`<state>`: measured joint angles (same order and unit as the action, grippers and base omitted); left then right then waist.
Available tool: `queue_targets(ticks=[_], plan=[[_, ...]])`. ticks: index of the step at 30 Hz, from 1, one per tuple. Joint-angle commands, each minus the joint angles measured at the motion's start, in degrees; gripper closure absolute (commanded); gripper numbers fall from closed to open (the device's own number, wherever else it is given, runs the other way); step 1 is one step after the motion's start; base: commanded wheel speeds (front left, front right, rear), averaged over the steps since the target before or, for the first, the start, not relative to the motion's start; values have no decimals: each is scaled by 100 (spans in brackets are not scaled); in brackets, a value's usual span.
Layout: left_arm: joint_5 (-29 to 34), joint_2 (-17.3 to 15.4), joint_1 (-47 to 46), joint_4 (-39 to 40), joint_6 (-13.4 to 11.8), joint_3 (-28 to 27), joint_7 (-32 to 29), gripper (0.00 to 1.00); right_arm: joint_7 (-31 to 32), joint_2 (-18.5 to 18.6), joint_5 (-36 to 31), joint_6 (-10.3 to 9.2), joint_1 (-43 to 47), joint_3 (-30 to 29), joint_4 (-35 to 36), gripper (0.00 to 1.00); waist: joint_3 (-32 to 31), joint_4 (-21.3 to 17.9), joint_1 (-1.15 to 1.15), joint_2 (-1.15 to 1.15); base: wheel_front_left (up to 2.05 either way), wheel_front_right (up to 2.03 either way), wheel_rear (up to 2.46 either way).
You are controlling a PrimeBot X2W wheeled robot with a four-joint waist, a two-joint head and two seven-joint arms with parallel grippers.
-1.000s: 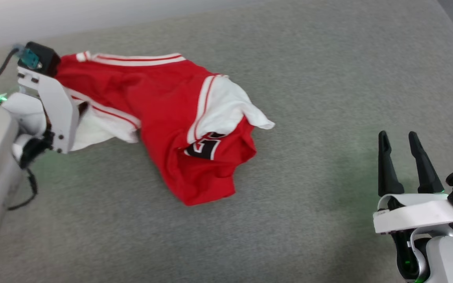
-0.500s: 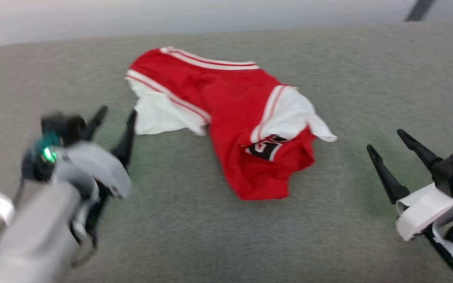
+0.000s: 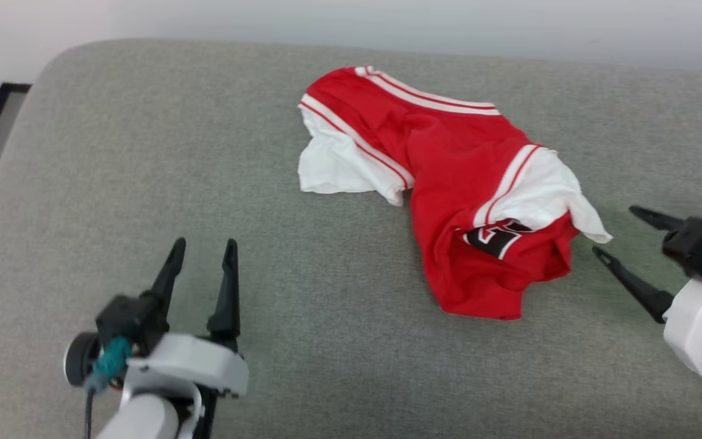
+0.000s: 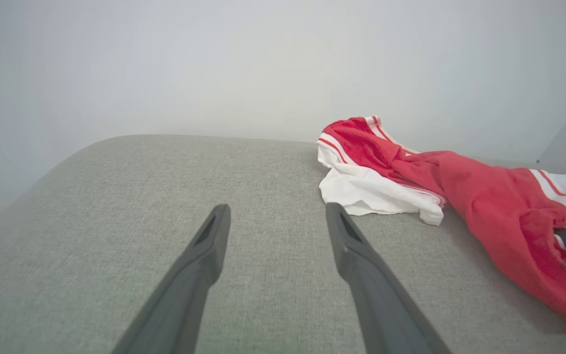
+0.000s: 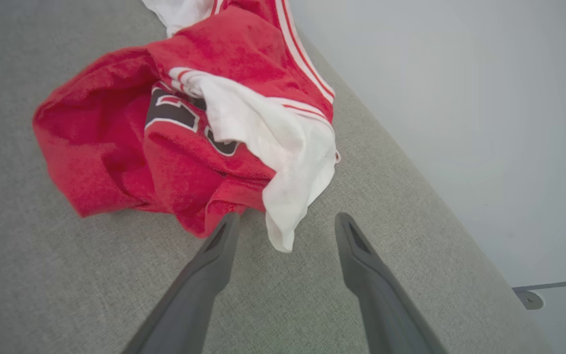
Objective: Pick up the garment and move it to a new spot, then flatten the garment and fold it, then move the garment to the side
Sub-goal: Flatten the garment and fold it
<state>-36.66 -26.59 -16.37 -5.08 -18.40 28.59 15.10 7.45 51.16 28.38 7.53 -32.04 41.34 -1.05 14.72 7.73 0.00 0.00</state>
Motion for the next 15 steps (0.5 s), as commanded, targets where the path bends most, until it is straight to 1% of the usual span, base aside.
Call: queue_targets(ticks=[1,5,10,15], plan=[[184,90,217,173,-29,-130,3,0,117,111,63,-9,-150,251,48,0,60,122,0,0,0,0,0],[482,337,563,487,28,-411,2,0,271,356,97,-9,-532,805,-31,0,188,189,0,0,0,0,0],[693,631,810,577,233,-687,3,0,189,406,165,-8,-954,1205,-283,0,308,233,0,0,0,0,0],[880,809,890,556,441,-886,3,0,258,483,183,-8,-1346,1761,-393,0,399,254,0,0,0,0,0]])
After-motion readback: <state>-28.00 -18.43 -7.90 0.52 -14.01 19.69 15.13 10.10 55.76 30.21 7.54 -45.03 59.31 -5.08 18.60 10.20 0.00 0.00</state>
